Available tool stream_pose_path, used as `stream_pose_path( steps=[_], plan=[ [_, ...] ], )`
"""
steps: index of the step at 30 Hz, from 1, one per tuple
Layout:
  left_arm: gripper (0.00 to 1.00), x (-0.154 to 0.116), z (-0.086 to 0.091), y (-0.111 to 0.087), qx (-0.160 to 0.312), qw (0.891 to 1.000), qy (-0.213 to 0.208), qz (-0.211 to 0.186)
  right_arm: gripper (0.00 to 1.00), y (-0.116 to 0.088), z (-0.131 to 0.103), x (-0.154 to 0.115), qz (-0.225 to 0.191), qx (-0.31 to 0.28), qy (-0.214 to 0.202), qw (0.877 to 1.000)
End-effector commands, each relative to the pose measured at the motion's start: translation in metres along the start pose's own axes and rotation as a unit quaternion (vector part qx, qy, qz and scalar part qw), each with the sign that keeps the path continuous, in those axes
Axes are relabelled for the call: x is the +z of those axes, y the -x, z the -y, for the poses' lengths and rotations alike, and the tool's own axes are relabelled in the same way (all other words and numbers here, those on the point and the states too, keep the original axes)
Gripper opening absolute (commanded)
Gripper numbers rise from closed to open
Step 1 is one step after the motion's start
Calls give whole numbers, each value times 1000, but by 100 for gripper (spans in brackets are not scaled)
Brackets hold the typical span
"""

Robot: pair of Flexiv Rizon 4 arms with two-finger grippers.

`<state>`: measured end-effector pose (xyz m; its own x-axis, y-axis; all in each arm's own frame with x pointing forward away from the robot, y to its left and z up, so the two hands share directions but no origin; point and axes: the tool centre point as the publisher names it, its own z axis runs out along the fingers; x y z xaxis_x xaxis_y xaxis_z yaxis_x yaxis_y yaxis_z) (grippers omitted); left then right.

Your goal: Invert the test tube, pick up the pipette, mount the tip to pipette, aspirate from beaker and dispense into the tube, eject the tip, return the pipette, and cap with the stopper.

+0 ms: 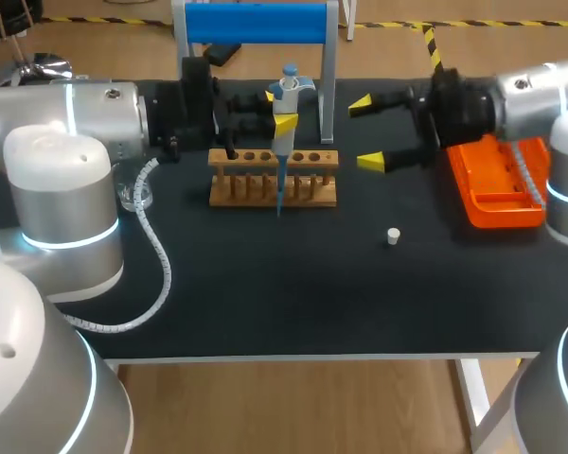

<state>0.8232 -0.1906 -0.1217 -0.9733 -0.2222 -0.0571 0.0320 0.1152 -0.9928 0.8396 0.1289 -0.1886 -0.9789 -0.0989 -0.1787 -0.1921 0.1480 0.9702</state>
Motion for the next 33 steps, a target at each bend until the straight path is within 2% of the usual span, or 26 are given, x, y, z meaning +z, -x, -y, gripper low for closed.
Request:
stream_pose_path(
  steps=[1,7,11,20,26,33],
  plan=[
    [0,1,0,-1,1,1000,-2,3,100,-4,-6,11,-6,2,14,1000],
    [0,1,0,-1,1,1000,-2,3,100,-13,-19,25,-12,18,35,999],
    [0,1,0,-1,1,1000,-2,3,100,-14,-23,33,0,44,48,998],
    [0,1,0,-1,1,1000,-2,3,100,-17,-32,49,16,64,68,995],
    [0,1,0,-1,1,1000,-2,3,100,-23,-34,59,22,60,64,996],
    [0,1,0,-1,1,1000,-2,3,100,-20,-34,68,29,71,69,995]
  ],
)
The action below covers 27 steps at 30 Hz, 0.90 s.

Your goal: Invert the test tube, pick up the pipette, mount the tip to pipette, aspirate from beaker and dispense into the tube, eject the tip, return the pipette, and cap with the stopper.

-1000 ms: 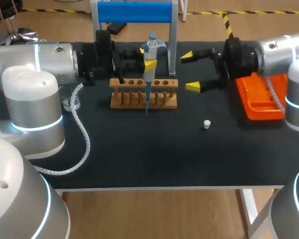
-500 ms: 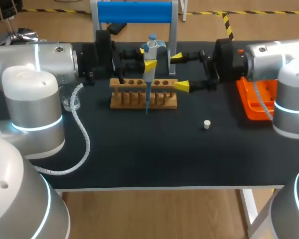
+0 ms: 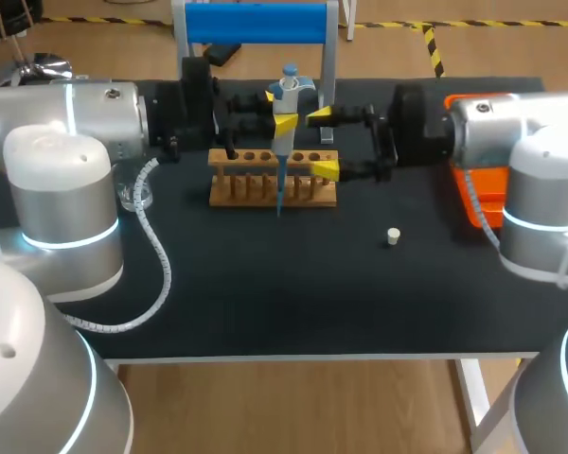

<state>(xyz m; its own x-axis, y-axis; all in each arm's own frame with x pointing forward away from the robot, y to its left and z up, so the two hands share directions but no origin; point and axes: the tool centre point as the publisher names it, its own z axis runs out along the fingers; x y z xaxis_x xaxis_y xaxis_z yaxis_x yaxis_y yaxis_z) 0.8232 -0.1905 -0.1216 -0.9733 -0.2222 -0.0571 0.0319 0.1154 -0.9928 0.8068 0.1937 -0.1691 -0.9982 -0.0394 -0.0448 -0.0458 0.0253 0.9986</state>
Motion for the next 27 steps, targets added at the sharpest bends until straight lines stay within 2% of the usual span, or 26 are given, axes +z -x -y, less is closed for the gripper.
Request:
stream_pose_path(
  steps=[1,13,16,17,18,21,23,27],
  plan=[
    [0,1,0,-1,1,1000,-2,3,100,3,1,6,6,1,3,1000],
    [0,1,0,-1,1,1000,-2,3,100,13,2,17,9,6,13,1000],
    [0,1,0,-1,1,1000,-2,3,81,15,2,20,6,6,13,1000],
    [0,1,0,-1,1,1000,-2,3,68,16,2,20,5,6,13,1000],
    [0,1,0,-1,1,1000,-2,3,65,16,2,21,5,6,13,1000],
    [0,1,0,-1,1,1000,-2,3,64,18,2,24,3,5,13,1000],
    [0,1,0,-1,1,1000,-2,3,60,19,1,26,2,5,13,1000],
    [0,1,0,-1,1,1000,-2,3,62,22,0,29,-1,4,14,1000]
  ],
)
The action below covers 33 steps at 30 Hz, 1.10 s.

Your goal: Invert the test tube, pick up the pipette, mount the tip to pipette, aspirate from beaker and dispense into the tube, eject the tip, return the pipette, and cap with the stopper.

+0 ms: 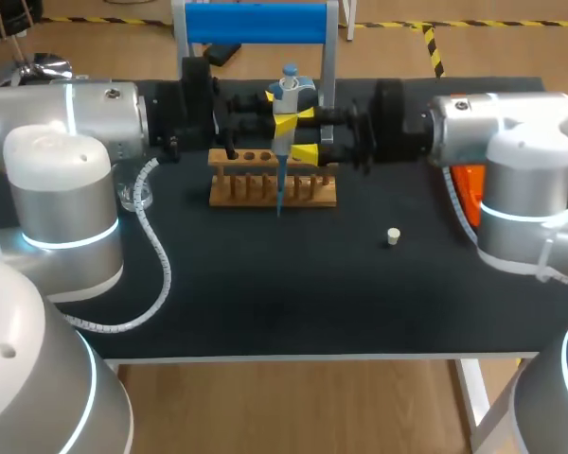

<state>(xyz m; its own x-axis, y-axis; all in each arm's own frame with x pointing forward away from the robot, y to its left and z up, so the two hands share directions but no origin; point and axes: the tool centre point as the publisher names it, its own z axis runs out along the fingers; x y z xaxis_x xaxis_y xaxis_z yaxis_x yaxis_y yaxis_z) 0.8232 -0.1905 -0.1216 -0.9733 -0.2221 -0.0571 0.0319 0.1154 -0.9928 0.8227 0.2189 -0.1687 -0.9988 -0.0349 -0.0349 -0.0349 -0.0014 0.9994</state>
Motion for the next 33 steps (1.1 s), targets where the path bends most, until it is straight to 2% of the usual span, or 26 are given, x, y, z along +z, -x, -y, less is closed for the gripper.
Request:
stream_pose_path(
  steps=[1,6,9,13,25,30,33],
  plan=[
    [0,1,0,-1,1,1000,-2,3,65,5,0,6,-5,-1,0,1000],
    [0,1,0,-1,1,1000,-2,3,69,8,-1,10,-9,-2,1,1000],
    [0,1,0,-1,1,1000,-2,3,64,10,-1,13,-11,-1,3,1000],
    [0,1,0,-1,1,1000,-2,3,65,12,-2,17,-14,0,6,1000],
    [0,1,0,-1,1,1000,-2,3,59,13,-2,23,-24,5,15,1000],
    [0,1,0,-1,1,1000,-2,3,53,11,-3,25,-31,5,18,999],
    [0,1,0,-1,1,1000,-2,3,54,10,-3,26,-32,6,18,999]
  ],
)
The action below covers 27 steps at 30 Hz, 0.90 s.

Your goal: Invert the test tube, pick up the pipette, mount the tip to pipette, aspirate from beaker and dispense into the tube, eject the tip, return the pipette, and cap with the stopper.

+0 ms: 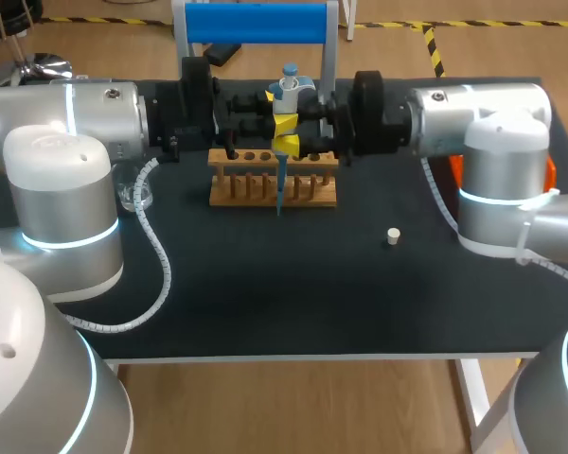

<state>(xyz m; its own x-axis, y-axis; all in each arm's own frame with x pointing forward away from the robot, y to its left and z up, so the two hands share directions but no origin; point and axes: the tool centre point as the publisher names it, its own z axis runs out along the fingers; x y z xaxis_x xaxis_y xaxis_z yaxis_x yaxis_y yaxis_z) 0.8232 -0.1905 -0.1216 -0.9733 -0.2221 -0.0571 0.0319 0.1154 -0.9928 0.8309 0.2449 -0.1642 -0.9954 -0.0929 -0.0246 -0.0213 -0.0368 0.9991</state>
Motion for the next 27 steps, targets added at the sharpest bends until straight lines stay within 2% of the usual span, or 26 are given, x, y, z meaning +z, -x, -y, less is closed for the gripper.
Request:
stream_pose_path(
  steps=[1,7,14,16,19,27],
  plan=[
    [0,1,0,-1,1,1000,-2,3,54,1,1,0,-3,1,0,1000],
    [0,1,0,-1,1,1000,-2,3,55,-2,0,2,-7,0,1,1000],
    [0,1,0,-1,1,1000,-2,3,45,-4,-1,1,-7,-1,3,1000],
    [0,1,0,-1,1,1000,-2,3,36,-5,-1,1,-7,-1,4,1000],
    [0,1,0,-1,1,1000,-2,3,2,-6,-1,1,-8,-2,5,1000],
    [0,1,0,-1,1,1000,-2,3,0,-7,-2,-2,-13,-3,9,1000]
  ],
)
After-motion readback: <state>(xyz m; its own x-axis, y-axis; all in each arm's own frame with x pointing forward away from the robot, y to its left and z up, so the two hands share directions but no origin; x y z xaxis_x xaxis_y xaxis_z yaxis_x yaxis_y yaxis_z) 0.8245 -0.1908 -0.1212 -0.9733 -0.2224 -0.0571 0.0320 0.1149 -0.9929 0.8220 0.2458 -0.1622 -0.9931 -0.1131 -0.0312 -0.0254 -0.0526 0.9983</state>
